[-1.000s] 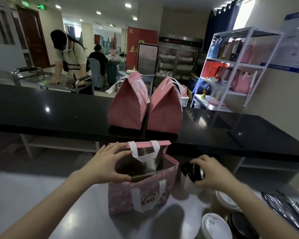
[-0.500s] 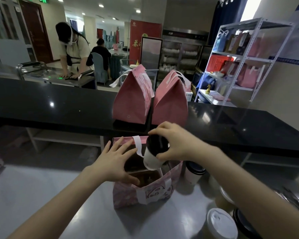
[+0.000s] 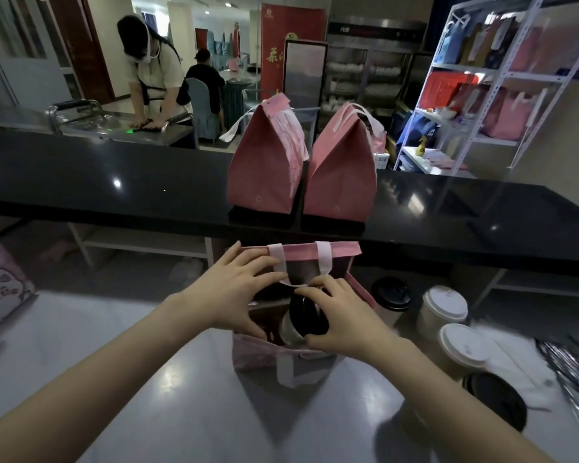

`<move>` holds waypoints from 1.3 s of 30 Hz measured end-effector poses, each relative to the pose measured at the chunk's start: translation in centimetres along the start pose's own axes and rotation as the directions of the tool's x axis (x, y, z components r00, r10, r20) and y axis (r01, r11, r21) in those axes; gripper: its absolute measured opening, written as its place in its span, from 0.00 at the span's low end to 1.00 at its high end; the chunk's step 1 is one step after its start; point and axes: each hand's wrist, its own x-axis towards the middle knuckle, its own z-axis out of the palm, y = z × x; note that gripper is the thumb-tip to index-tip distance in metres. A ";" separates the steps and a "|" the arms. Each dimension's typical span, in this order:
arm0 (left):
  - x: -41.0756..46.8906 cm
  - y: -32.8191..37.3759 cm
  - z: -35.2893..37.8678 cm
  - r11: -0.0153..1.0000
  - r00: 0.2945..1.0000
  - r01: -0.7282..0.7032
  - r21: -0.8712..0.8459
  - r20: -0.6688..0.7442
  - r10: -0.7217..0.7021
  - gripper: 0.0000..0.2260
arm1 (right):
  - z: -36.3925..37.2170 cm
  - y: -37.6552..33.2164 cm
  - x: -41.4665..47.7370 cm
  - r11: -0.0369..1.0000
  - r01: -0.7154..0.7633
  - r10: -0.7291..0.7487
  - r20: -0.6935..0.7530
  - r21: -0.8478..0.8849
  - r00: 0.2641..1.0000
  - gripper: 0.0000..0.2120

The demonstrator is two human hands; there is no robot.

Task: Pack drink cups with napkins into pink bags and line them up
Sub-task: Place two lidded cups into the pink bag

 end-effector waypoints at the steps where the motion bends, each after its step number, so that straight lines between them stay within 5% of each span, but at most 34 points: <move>1: -0.2 -0.1 0.2 1.000 0.999 0.017 0.012 0.026 -0.018 0.46 | 0.2 0.0 -0.4 1.000 0.008 -0.008 -0.007 -0.005 1.000 0.37; 15: -2.0 2.0 0.7 0.997 0.999 0.034 0.073 0.014 -0.035 0.58 | 1.1 -3.3 1.9 0.997 0.077 -0.075 0.074 -0.025 0.994 0.36; 27: -2.3 1.5 0.5 0.994 0.995 0.098 0.057 0.028 -0.100 0.58 | 4.1 -3.9 3.5 0.993 0.059 -0.045 0.140 -0.101 0.989 0.36; 39: -2.1 0.8 0.4 0.995 0.993 0.092 0.039 0.066 -0.094 0.58 | 4.8 -2.9 3.4 0.949 0.230 -0.191 0.189 -0.216 0.963 0.32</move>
